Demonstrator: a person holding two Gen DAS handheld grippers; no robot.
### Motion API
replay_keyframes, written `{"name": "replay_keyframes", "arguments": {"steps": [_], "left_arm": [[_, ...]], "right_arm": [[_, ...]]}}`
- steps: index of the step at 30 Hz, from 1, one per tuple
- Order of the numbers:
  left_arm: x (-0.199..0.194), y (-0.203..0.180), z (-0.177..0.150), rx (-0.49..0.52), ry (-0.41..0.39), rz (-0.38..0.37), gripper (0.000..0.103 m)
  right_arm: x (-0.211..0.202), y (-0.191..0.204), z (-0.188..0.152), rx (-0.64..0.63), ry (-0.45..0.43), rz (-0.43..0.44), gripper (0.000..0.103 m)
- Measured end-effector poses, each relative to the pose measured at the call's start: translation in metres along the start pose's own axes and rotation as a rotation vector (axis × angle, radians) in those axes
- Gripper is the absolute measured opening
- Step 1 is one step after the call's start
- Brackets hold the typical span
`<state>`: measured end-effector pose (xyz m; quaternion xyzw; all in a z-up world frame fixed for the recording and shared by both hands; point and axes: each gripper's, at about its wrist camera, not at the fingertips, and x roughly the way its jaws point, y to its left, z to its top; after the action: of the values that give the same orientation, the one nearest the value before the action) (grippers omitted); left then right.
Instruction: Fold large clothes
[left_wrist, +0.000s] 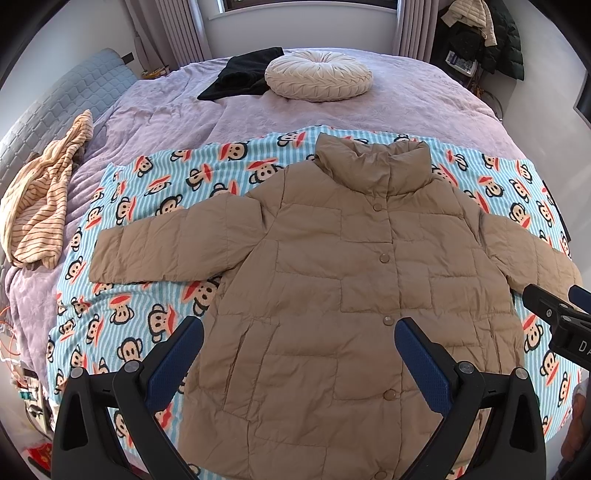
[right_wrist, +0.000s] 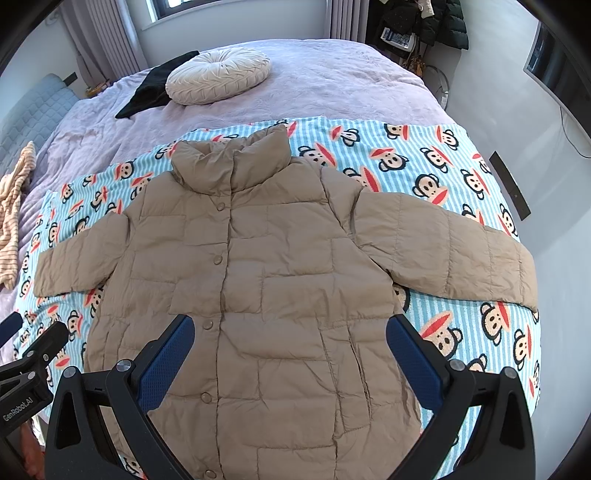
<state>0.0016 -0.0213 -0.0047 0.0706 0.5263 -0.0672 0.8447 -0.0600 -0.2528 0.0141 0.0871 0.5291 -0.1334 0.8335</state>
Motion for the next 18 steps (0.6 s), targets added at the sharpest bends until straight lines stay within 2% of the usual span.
{"name": "replay_keyframes", "arguments": {"steps": [12,16,18], "left_arm": [[0.005,0.01,-0.007,-0.004,0.003,-0.009,0.103],[0.011,0.021,-0.012,-0.026,0.013,-0.019,0.103],[0.019,0.032,-0.014,-0.051,0.035,-0.05,0.103]], "right_arm": [[0.007,0.006,-0.002,0.001,0.006,0.003,0.103],[0.012,0.012,-0.007,0.009,0.021,0.032,0.103],[0.015,0.016,-0.009,0.01,0.035,0.053,0.103]]}}
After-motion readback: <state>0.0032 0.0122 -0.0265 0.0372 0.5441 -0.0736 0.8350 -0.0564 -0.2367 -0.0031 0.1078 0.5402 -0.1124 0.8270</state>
